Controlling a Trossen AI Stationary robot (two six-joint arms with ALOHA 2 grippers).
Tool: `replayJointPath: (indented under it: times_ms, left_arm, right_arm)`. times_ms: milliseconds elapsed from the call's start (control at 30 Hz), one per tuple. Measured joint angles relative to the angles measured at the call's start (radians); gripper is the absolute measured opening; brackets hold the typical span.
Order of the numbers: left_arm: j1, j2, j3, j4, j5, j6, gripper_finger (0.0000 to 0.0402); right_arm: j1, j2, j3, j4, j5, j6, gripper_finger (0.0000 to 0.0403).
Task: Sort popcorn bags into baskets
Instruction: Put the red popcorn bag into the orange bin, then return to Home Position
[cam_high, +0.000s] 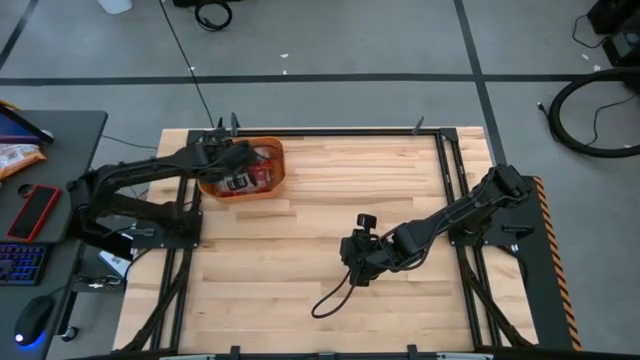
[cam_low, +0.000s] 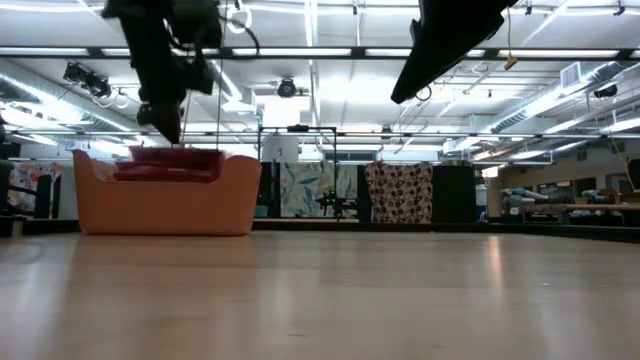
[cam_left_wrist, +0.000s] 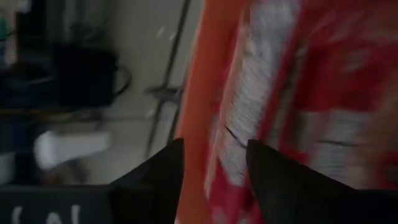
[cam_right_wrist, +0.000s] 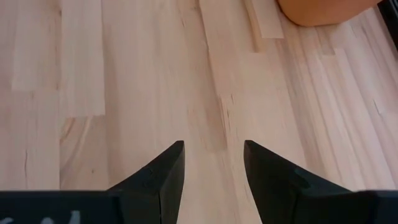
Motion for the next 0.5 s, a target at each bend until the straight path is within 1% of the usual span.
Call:
replayJointPath:
  times_ms: [133, 200, 300, 367, 400, 433, 500]
  left_arm:
    - [-0.024, -0.094, 0.0, 0.006, 0.122, -0.045, 0.0185]
    - [-0.035, -0.133, 0.0, 0.007, 0.208, -0.084, 0.0185]
    - [-0.053, -0.187, -0.001, 0.022, 0.426, -0.115, 0.0182]
    - [-0.079, -0.219, -0.02, 0.065, 0.574, -0.134, 0.0178]
    - [-0.098, -0.236, -0.037, 0.089, 0.629, -0.142, 0.0177]
    - [-0.119, -0.253, -0.058, 0.115, 0.661, -0.153, 0.0175]
    - [-0.168, -0.286, -0.106, 0.164, 0.68, -0.176, 0.0173]
  right_arm:
    - [0.002, 0.0, 0.0, -0.026, 0.015, 0.0, 0.017]
    - [0.002, 0.0, 0.0, -0.043, 0.031, 0.0, 0.017]
    - [0.004, 0.0, 0.0, -0.067, 0.048, 0.003, 0.017]
    - [0.01, 0.0, 0.0, -0.082, 0.05, 0.007, 0.017]
    - [0.013, 0.0, 0.0, -0.085, 0.059, 0.01, 0.017]
    - [0.018, 0.0, 0.0, -0.088, 0.067, 0.011, 0.017]
    - [0.027, 0.0, -0.009, -0.089, 0.093, 0.007, 0.017]
